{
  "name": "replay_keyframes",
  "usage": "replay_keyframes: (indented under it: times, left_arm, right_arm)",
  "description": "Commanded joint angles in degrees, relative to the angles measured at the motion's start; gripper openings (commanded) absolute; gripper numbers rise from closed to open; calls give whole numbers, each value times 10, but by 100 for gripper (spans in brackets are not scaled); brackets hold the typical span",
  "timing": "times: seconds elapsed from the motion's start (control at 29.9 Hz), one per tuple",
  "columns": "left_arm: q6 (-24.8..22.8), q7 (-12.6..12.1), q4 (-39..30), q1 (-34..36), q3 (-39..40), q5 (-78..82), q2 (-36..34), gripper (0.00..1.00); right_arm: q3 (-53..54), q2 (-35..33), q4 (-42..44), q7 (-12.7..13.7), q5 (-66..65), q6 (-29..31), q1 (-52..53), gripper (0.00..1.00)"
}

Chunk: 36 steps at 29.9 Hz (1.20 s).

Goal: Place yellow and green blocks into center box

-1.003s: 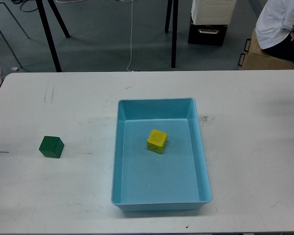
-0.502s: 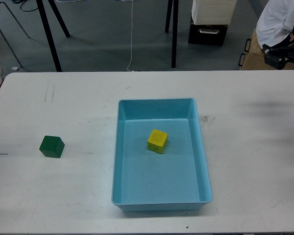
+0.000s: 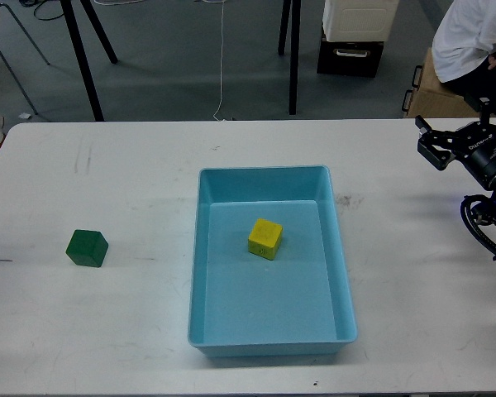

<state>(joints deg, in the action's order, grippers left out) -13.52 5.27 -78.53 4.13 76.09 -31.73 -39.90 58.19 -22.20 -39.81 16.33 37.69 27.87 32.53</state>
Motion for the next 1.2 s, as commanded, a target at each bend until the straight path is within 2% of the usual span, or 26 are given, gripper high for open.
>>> replay_keyframes:
  times: [0.0,0.3,0.37,0.43,0.54,0.67,0.84,1.0,1.07,1.17]
  left_arm:
    - [0,1,2,0,0,0,1,100]
    - [0,0,7,0,0,0,1,100]
    - [0,0,7,0,0,0,1,100]
    - [0,0,7,0,0,0,1,100]
    - [1,0,7,0,0,0,1,100]
    - [0,2,14,1,2,-1,2,100]
    - [0,20,28,0,19,-3,2,100]
    - [-4,20,43,0,34,-3,-1,100]
    - [-4,19,43,0,42,-2,-9,100]
    - [-3,10,44,1,38,16,-59,100]
  right_arm:
    - [13,22,0,-8,3,1,-12,99]
    - [92,58,1,-8,20,1,-42,99]
    - [107,68,1,-16,32,1,-48,99]
    - [126,70,0,-36,34,1,-55,99]
    - [141,70,1,-41,35,1,-58,99]
    - [145,72,1,-42,35,1,-58,99]
    - [141,71,-2,-42,34,1,-64,99]
    - [136,68,-5,-42,31,1,-69,99]
    - [135,67,-5,-42,30,1,-71,99]
    - [134,65,-7,-42,28,1,-74,99]
